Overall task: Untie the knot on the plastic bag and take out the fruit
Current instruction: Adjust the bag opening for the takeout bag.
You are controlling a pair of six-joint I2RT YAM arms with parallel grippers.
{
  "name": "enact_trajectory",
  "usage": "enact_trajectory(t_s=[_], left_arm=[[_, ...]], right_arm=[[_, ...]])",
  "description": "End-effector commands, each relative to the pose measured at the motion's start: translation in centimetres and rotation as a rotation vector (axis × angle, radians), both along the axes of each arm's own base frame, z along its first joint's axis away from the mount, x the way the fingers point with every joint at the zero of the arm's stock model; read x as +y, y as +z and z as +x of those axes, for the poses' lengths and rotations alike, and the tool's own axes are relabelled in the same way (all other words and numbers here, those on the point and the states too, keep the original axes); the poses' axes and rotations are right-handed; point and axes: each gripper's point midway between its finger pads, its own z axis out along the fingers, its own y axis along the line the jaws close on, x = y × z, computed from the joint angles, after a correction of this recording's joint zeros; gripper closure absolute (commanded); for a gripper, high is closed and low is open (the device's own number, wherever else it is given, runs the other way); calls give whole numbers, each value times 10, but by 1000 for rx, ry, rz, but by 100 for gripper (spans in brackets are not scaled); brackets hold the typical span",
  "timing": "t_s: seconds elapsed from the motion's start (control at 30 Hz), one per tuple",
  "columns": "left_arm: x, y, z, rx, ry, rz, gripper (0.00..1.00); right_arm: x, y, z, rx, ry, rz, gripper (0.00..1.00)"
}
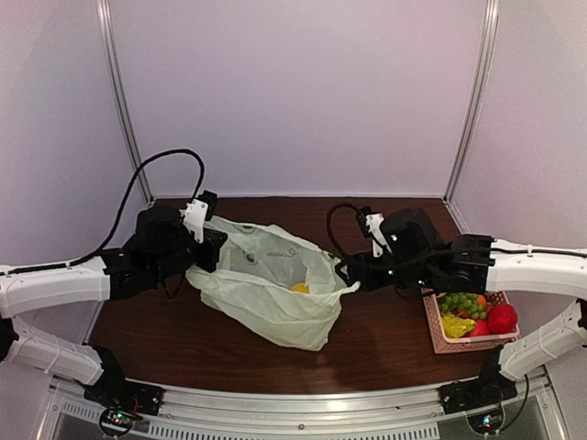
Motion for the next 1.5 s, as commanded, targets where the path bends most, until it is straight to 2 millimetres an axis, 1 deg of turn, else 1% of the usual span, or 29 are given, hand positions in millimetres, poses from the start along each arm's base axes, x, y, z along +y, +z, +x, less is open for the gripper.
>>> enact_trajectory(t_s=[0.0,0.03,0.1,0.17,0.23,0.27,0.37,0.43,0.47,0.57,0.6,0.63,0.7,0.77,0.83,0.87,0.97,1.1,1.17,1.2,1.23,1.3,1.37,1.47], left_arm=[[-5,32,-1,-72,-28,-98,100],[-6,32,-2,-71,-30,-98,100],[-5,32,-2,-69,-31,-102,100],[-5,30,-3,-65,-31,-101,100],[-4,31,-4,-66,-31,-102,100],[-4,31,-4,-65,-31,-103,100],[-3,32,-4,-69,-28,-110,100],[-3,34,-4,-72,-27,-118,100],[-4,36,-4,-76,-27,-122,100],[-5,40,-4,-86,-32,-142,100],[-6,42,-3,-91,-32,-151,100],[-6,45,-2,-97,-30,-159,100],[-6,48,0,-106,-18,-165,100],[-4,54,4,-121,8,-169,100],[1,60,10,-140,48,-172,100],[3,63,13,-148,68,-173,100],[10,70,22,-163,104,-188,100],[13,75,29,-170,104,-219,100],[12,78,28,-179,79,-235,100],[12,78,27,-182,68,-241,100],[11,79,24,-185,47,-247,100],[5,77,14,-192,-31,-239,100],[-8,75,-1,-196,-155,-214,100],[-24,64,-26,-162,-327,-179,100]], right_arm=[[19,80,3,-168,39,64,25],[26,87,4,-182,50,68,24],[41,93,5,-201,75,60,24],[57,91,6,-206,96,39,24],[77,88,3,-204,143,26,25],[88,88,0,-204,171,28,28],[128,78,-13,-179,275,55,34],[151,62,-20,-135,325,78,37],[160,49,-22,-107,340,80,38],[176,9,-24,-26,344,59,37],[179,-4,-26,5,352,47,36],[181,-23,-32,47,371,22,35],[179,-46,-46,89,392,-31,32],[171,-67,-63,123,414,-90,31],[158,-84,-80,156,414,-145,32],[148,-96,-89,174,417,-173,31],[128,-112,-115,211,419,-208,31],[102,-141,-129,237,360,-270,31],[91,-154,-129,248,321,-279,31],[87,-157,-127,248,305,-280,31],[86,-157,-126,243,294,-276,31],[90,-147,-122,219,285,-249,30],[99,-128,-118,185,289,-207,29],[112,-95,-112,130,299,-155,29]])
